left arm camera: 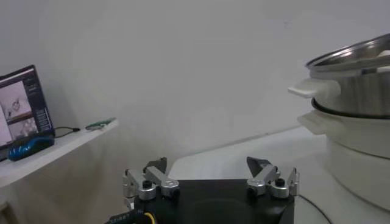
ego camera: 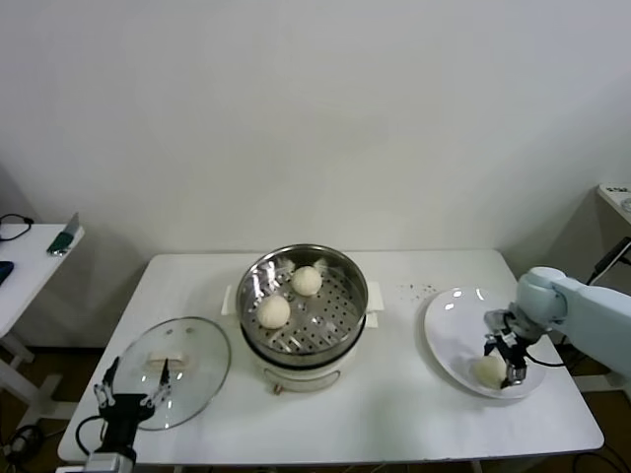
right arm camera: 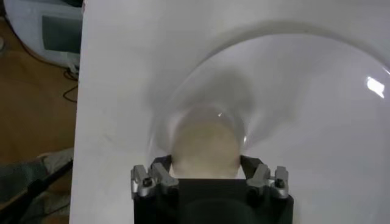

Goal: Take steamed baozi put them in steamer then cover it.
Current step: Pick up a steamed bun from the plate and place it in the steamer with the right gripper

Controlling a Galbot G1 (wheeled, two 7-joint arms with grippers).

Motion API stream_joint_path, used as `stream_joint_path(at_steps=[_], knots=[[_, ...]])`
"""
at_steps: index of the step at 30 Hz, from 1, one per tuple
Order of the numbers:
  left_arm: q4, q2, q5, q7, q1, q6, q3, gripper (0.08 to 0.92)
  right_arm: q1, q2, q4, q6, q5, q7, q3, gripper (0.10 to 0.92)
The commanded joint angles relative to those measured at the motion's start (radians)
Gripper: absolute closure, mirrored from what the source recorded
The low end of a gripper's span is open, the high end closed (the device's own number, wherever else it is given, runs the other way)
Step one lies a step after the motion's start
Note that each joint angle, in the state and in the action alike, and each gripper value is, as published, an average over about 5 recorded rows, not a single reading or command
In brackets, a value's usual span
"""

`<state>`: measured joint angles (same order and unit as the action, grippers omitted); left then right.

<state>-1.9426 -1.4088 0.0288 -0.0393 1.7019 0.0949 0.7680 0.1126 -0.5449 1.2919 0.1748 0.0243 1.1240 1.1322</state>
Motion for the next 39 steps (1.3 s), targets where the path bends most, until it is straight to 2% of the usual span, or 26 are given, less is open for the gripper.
stream_joint_path(at_steps=[1, 6, 13, 19, 27, 33, 39], knots=[[-0.003, 0.0, 0.001, 0.0, 0.0, -0.001, 0.0, 0.177, 0.074, -0.011, -0.005, -0.042, -0.006, 0.006, 0.046, 0.29], [-0.005, 0.001, 0.001, -0.004, 0.001, -0.003, 0.0, 0.177, 0.29, -0.058, 0.006, -0.232, -0.03, 0.046, 0.166, 0.296], [-0.01, 0.001, 0.004, -0.008, 0.003, -0.001, 0.0, 0.177, 0.672, -0.204, 0.061, -0.459, -0.093, 0.124, 0.343, 0.304], [-0.021, 0.007, 0.003, -0.006, 0.006, -0.001, 0.0, 0.177, 0.8, -0.349, 0.101, -0.617, -0.11, 0.156, 0.351, 0.301], [-0.023, 0.001, 0.005, -0.002, 0.014, -0.002, -0.011, 0.177, 0.735, -0.538, 0.165, -0.69, -0.033, 0.164, 0.21, 0.296], [-0.022, 0.01, -0.003, -0.003, 0.022, -0.001, -0.006, 0.177, 0.67, -0.719, 0.155, -0.72, -0.007, 0.161, 0.165, 0.296], [-0.029, 0.024, -0.017, -0.003, 0.028, -0.001, 0.004, 0.177, 0.58, -0.806, 0.139, -0.725, 0.036, 0.162, 0.154, 0.296]])
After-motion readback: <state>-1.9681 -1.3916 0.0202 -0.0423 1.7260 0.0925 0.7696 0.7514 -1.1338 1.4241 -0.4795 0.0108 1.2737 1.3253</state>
